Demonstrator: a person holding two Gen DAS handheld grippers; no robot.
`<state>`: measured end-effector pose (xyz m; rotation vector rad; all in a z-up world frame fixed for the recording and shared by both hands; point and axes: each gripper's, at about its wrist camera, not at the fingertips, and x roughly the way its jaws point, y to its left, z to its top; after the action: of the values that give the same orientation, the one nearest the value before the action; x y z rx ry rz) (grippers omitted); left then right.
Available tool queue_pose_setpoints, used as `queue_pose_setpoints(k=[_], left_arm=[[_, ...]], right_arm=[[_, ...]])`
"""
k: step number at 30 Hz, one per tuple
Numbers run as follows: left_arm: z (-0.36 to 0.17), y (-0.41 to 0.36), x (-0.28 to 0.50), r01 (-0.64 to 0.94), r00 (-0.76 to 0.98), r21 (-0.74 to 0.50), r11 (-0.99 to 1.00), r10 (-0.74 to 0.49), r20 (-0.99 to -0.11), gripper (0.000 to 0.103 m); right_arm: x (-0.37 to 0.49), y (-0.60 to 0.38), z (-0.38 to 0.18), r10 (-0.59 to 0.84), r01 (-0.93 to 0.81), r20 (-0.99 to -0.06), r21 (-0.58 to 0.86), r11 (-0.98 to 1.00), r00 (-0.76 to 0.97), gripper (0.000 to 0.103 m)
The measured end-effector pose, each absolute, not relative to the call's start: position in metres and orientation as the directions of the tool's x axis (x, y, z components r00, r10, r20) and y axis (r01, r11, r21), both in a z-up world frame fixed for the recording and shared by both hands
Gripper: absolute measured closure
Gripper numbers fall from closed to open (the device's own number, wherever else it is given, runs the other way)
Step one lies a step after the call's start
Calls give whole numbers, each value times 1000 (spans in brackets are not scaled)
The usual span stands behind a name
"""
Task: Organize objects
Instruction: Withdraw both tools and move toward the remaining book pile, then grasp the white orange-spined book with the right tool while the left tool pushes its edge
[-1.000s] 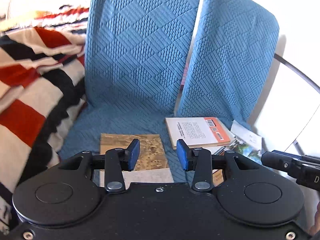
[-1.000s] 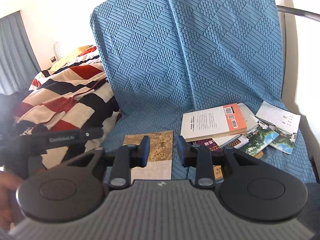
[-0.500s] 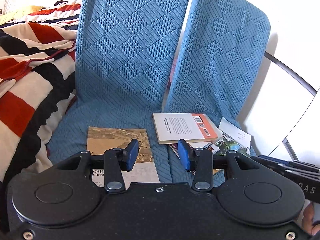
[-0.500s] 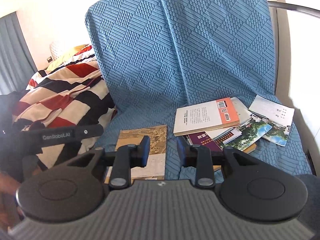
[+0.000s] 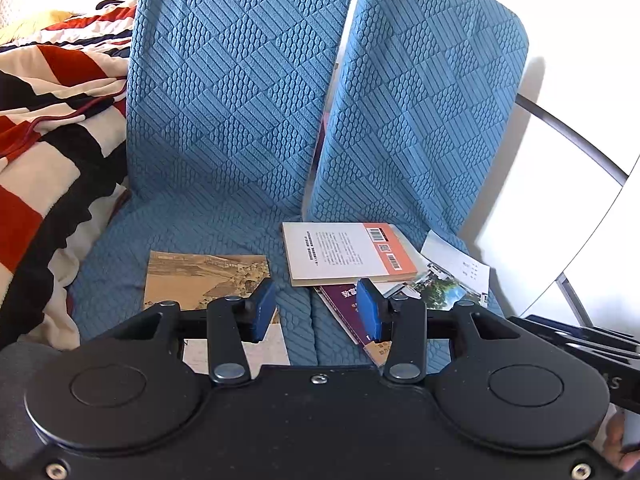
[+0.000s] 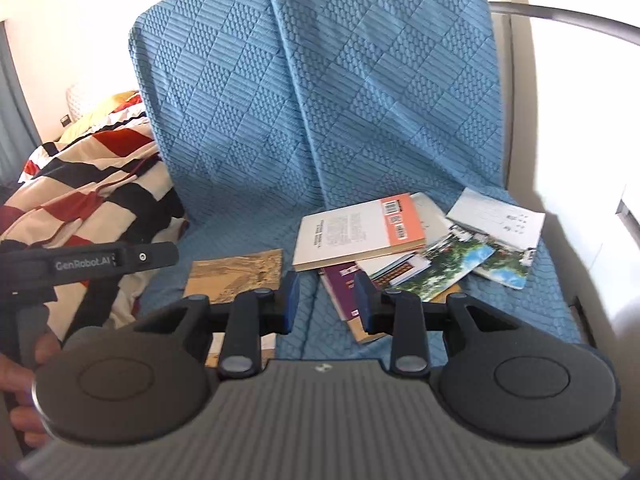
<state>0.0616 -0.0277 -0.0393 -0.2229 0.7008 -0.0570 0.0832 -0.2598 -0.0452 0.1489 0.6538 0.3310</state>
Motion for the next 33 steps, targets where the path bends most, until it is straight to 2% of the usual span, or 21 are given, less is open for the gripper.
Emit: queue_pose_setpoints(k=[7, 10, 11, 13, 14, 15, 17, 20, 25, 30, 31, 32, 33], left_arm=[[-51, -55, 64, -9, 757, -242, 970, -152, -636, 57], [-55, -62, 68, -12, 751, -247, 969, -154, -643, 53], [-57, -63, 70, -18, 750, -246, 969, -150, -644, 50], [-60, -63, 75, -30, 751, -253, 967, -146, -644, 43], [-62, -62, 77, -37, 752, -267, 963, -149, -642, 34], [-65, -60, 81, -49, 750, -284, 957, -152, -644, 24], [-70, -57, 87, -76, 744, -320, 944, -160, -649, 18], [-78, -55, 98, -93, 737, -357, 930, -176, -652, 5], [-96, -56, 114, -102, 727, -388, 916, -198, -658, 5], [-119, -44, 142, -101, 692, -510, 854, -308, -653, 5], [-125, -41, 148, -114, 685, -532, 839, -321, -654, 5], [-131, -38, 153, -122, 684, -555, 823, -335, -647, 5], [-137, -34, 158, -137, 685, -573, 808, -341, -644, 5]], right_arm=[[87, -281, -56, 313, -218, -576, 230, 949, 755, 69], [90, -286, -63, 304, -205, -575, 232, 951, 759, 69], [92, -288, -65, 297, -196, -576, 232, 953, 761, 66], [94, -291, -72, 277, -168, -578, 235, 957, 768, 52], [96, -294, -75, 270, -155, -578, 241, 958, 770, 45], [98, -296, -79, 268, -145, -579, 250, 957, 770, 44], [103, -300, -88, 268, -126, -589, 272, 954, 763, 44], [114, -303, -101, 259, -102, -602, 283, 954, 755, 38], [133, -302, -113, 268, -116, -571, 289, 950, 776, 33], [163, -294, -127, 302, -159, -559, 290, 944, 772, 32], [169, -293, -130, 306, -164, -555, 291, 943, 774, 29], [176, -292, -132, 306, -166, -552, 289, 943, 776, 20], [182, -291, -135, 306, -166, -553, 289, 943, 775, 19]])
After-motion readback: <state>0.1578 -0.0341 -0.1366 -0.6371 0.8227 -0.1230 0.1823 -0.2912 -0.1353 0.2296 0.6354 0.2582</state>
